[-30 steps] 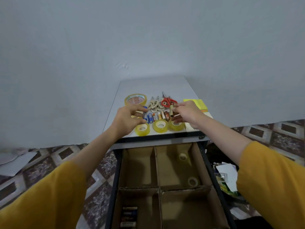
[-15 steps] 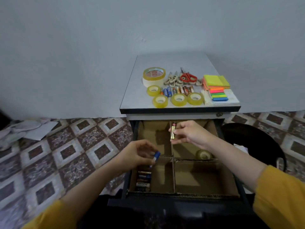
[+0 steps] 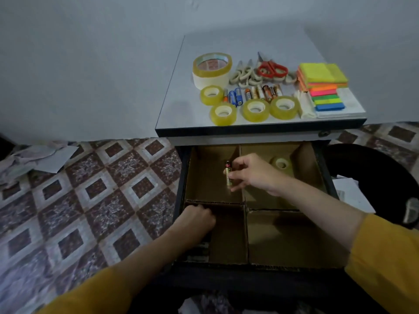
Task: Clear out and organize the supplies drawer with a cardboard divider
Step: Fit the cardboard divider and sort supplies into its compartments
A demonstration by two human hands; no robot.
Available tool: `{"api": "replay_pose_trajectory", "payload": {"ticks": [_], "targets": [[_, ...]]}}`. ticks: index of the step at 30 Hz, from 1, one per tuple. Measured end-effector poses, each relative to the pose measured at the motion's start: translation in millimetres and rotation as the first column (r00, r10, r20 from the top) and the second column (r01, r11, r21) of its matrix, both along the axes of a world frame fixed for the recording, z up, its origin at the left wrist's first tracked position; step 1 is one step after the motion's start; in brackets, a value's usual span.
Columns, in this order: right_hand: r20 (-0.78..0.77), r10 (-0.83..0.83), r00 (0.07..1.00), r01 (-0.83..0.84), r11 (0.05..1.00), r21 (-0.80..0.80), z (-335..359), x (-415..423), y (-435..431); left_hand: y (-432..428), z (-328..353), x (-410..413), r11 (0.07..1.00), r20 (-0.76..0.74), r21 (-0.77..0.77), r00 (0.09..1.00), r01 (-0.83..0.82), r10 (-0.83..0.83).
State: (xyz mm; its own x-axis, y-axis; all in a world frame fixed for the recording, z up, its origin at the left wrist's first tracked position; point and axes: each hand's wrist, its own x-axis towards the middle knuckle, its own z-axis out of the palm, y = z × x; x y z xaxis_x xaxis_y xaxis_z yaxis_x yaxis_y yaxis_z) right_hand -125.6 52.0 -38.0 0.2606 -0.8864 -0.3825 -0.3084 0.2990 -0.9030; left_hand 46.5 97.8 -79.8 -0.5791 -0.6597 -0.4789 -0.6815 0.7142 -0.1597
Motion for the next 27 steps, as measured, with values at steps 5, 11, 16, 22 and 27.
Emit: {"api": "replay_pose_trajectory", "payload": {"ticks": [5,11,16,22,27], "targets": [[-0.017,0.013,1.000,-0.013,0.999,0.038,-8,-3,0,-3,-8,-5,0.999,0.071,-0.041,0.997,-0.023,0.026],[0.002,0.011,1.000,-0.011,0.998,0.066,-9,-4,3,-3,-10,-7,0.996,0.070,-0.068,0.996,-0.050,0.055],[0.003,0.013,1.000,-0.014,0.998,0.068,-7,-4,5,3,-14,-6,0.992,0.061,-0.044,0.991,-0.117,0.120],[0.012,0.005,1.000,-0.006,0.998,0.062,-6,-5,8,4,-10,-3,0.998,0.066,-0.046,0.996,-0.052,0.055],[-0.025,0.009,1.000,-0.008,0.999,0.044,-1,-5,13,6,-4,-1,1.000,0.107,-0.029,0.994,0.005,-0.002]]}}
